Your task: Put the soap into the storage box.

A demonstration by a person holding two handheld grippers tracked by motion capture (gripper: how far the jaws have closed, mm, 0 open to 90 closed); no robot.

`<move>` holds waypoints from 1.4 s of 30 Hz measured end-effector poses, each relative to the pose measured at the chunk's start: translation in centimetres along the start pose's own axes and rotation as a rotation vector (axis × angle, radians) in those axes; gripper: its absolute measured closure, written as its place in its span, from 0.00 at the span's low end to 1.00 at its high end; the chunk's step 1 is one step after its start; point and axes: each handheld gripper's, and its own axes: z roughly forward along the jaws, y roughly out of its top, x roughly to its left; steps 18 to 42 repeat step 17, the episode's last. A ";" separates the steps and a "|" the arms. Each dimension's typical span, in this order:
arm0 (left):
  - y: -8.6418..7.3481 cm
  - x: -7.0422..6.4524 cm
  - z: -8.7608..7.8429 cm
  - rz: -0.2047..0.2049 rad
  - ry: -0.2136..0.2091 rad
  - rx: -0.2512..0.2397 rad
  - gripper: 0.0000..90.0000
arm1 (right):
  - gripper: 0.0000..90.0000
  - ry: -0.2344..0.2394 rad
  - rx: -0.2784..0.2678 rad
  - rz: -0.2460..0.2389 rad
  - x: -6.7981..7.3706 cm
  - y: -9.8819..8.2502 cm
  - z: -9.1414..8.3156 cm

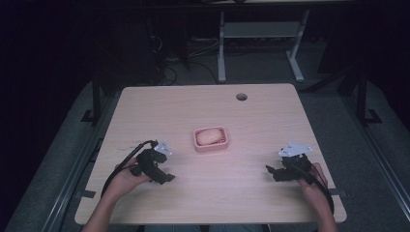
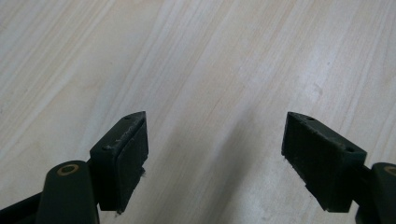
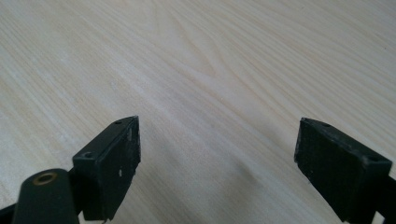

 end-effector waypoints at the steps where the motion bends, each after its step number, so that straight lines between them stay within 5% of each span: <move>1: -0.1 0.0 0.0 -0.007 -0.001 -0.008 0.25 | 0.15 0.000 0.001 -0.001 0.0 0.0 0.0; 17: -2.2 -0.5 -0.6 -0.023 0.011 -0.010 0.24 | 0.15 0.006 0.001 0.004 0.0 -0.2 0.0; 42: -2.2 -0.5 -0.6 -0.023 0.011 -0.010 0.24 | 0.15 0.006 0.001 0.004 0.0 -0.2 0.0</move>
